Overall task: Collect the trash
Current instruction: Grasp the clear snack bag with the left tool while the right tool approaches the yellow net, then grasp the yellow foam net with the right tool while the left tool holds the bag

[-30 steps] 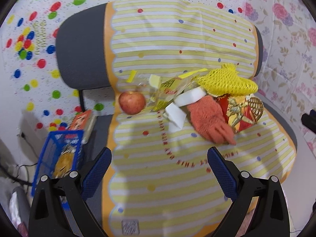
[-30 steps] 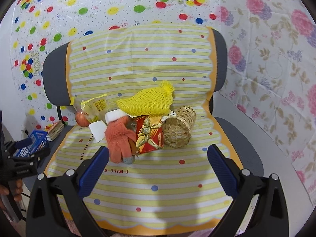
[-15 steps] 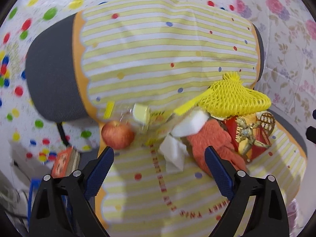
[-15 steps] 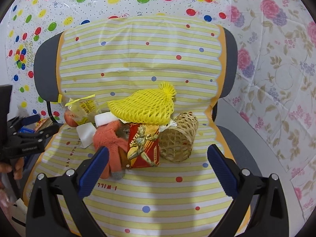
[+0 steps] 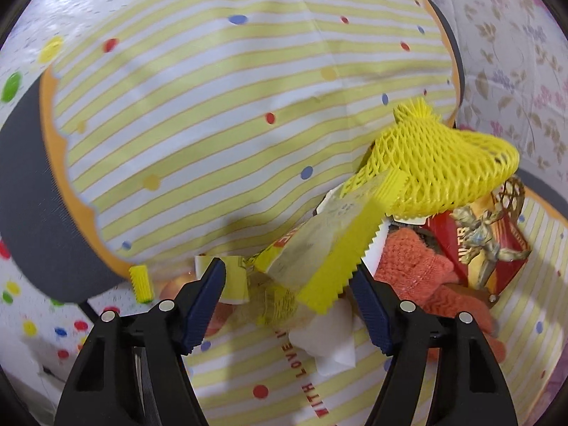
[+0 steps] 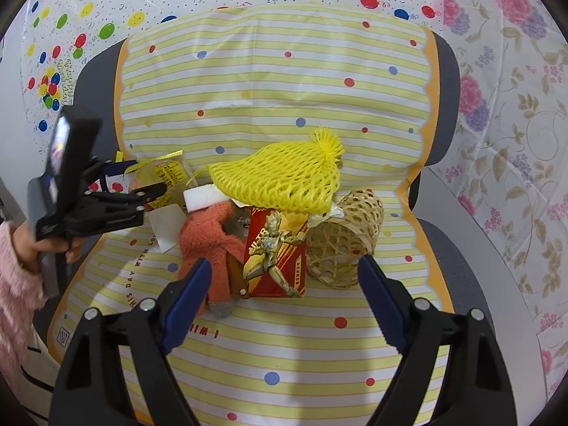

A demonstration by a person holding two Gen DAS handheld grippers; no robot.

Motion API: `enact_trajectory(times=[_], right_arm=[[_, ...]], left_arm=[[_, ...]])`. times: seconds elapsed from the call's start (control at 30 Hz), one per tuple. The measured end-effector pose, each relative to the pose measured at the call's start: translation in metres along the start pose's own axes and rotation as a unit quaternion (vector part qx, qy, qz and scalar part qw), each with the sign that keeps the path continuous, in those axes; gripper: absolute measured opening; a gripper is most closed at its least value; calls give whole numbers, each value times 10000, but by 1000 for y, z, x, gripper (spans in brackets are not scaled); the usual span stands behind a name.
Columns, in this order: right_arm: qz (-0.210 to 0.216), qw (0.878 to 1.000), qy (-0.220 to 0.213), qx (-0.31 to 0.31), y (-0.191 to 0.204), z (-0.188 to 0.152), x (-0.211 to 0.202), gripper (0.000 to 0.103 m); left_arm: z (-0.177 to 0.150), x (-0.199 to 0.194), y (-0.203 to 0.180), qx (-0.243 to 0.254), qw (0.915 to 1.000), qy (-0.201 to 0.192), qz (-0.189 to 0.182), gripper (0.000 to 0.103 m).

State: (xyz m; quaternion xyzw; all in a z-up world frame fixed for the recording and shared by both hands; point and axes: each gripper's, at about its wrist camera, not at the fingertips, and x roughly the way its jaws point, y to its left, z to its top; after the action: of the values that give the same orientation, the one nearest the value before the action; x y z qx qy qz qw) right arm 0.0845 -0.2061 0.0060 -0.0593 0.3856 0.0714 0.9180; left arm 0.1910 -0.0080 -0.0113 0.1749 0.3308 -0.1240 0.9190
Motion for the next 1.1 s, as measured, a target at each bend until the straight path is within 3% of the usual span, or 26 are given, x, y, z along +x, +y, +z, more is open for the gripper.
enact_trajectory(times=[0.07,0.13,0.23,0.27,0.4,0.6,0.67,0.73,0.8,0.97,1.1], right_arm=[[47,10000,31,-52,1,-1,1,83],[47,9999,26,-93,2,-2,1,83],[94,9999,12,-110,3,-4,-2,83],[95,9999,-3,-114,3,-4,-3,83],[98,9998,-114,-108,5,-6,-14,83],[145,9994,-304,52,4,-9,-30,82],[183,9991,-373,101,5,-10,-34,72],[206,9987,-438,134,6,-10,-36,52],[215,9986,-466,152,6,-11,-35,42],[104,9993,-352,12,8,-10,-20,42],[-16,9994,-322,-89,6,-4,0,58]], left_arm=[[0,5,-4,166,9998,87,-14,69],[-2,5,-6,212,9997,140,-70,60],[-6,-2,-6,181,9996,147,-144,35],[-7,-6,-5,160,9996,132,-177,21],[-12,-40,13,-316,9988,-126,-366,8],[-26,-105,49,-1637,9801,-639,-922,5],[-34,-128,52,-1885,9747,-784,-907,5],[-40,-144,49,-1955,9739,-856,-771,5],[-46,-155,43,-2006,9731,-910,-676,5],[-58,-170,27,-1982,9745,-981,-381,5],[-61,-166,28,-2085,9728,-919,-406,5]])
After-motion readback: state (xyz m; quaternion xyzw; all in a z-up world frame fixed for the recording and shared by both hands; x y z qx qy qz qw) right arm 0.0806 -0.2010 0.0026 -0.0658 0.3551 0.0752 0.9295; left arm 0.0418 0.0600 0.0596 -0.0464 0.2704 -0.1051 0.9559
